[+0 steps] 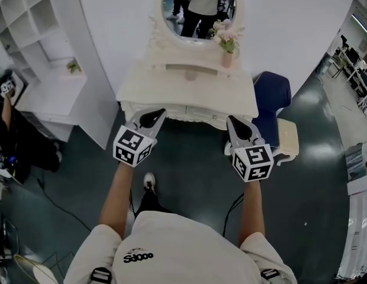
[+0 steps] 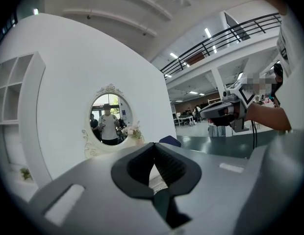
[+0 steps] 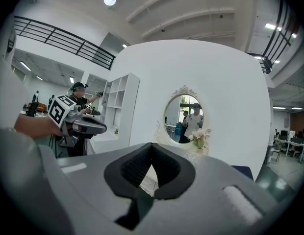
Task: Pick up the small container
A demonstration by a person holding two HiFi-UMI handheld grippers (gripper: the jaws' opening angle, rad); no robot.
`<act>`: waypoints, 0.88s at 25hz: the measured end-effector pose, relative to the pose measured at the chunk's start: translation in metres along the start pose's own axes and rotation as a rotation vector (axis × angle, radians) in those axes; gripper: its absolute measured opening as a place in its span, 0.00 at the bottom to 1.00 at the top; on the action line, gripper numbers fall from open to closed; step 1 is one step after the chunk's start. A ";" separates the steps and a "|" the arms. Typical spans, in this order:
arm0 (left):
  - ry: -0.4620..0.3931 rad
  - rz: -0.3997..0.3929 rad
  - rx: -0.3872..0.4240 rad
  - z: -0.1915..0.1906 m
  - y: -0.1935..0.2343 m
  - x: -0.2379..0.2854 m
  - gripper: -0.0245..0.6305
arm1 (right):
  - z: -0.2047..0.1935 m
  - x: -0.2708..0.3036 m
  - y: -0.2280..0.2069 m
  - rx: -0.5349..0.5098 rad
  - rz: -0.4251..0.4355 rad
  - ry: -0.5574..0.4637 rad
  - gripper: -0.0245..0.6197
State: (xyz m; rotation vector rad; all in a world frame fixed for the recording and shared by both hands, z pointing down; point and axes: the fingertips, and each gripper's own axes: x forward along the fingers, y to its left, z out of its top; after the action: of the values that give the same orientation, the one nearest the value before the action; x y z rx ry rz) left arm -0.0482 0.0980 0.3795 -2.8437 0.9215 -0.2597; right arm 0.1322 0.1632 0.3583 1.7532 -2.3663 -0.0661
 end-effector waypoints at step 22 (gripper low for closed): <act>0.039 -0.136 -0.045 -0.034 0.229 0.195 0.07 | 0.015 0.273 -0.073 -0.004 -0.056 0.106 0.04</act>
State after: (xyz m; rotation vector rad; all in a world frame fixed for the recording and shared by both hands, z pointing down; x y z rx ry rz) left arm -0.0294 -0.2035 0.3932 -2.9573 0.7512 -0.3143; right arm 0.1225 -0.1191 0.3677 1.7750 -2.2416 0.0138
